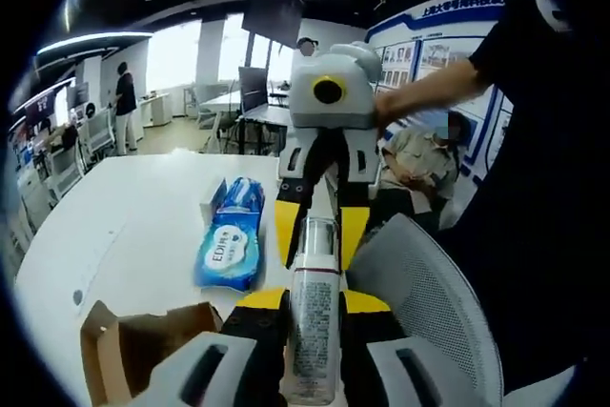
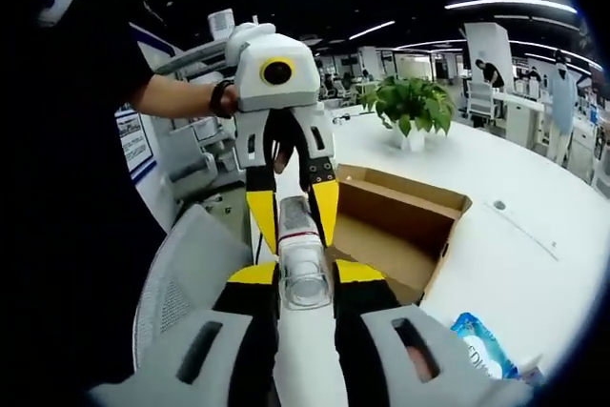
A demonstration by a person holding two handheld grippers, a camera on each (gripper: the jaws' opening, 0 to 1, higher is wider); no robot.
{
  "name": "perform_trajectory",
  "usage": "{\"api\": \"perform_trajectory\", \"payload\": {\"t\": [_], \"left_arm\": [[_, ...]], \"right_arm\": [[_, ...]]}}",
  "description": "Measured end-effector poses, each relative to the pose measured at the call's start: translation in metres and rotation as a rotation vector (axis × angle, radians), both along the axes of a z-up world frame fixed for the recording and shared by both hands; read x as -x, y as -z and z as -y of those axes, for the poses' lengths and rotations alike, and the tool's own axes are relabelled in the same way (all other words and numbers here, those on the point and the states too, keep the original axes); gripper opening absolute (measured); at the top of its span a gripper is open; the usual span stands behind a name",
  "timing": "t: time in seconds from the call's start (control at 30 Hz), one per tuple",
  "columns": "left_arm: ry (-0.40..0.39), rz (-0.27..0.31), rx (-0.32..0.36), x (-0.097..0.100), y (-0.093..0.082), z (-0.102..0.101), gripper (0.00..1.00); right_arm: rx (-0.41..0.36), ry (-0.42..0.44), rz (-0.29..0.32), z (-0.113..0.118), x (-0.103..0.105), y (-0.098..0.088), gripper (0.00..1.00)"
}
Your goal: Operate the shoe box by opening the lid, removing the specified soft item, and placing it in the target area until the item is outside and the box remains undamaged.
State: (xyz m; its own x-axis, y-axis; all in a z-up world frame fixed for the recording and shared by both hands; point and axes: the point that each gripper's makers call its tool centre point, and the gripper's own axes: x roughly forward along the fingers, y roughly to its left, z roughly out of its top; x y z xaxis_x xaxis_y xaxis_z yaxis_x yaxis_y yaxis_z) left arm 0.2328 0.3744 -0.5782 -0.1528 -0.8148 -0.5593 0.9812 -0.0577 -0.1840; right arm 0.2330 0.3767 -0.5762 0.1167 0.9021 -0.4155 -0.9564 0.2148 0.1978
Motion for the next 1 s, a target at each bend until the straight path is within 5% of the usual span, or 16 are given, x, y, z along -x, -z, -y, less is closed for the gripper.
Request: {"api": "perform_trajectory", "payload": {"t": [0.1, 0.77, 1.0], "left_arm": [[-0.009, -0.042, -0.012, 0.002, 0.003, 0.001, 0.21], [-0.046, -0.032, -0.001, 0.005, 0.008, -0.001, 0.22], [-0.169, -0.047, 0.022, -0.003, 0.011, -0.015, 0.26]], "right_arm": [[0.017, -0.006, -0.009, 0.001, 0.003, 0.003, 0.17], [0.013, 0.056, -0.088, 0.021, 0.007, 0.012, 0.17], [0.037, 0.099, -0.107, 0.044, 0.006, 0.021, 0.17]]}}
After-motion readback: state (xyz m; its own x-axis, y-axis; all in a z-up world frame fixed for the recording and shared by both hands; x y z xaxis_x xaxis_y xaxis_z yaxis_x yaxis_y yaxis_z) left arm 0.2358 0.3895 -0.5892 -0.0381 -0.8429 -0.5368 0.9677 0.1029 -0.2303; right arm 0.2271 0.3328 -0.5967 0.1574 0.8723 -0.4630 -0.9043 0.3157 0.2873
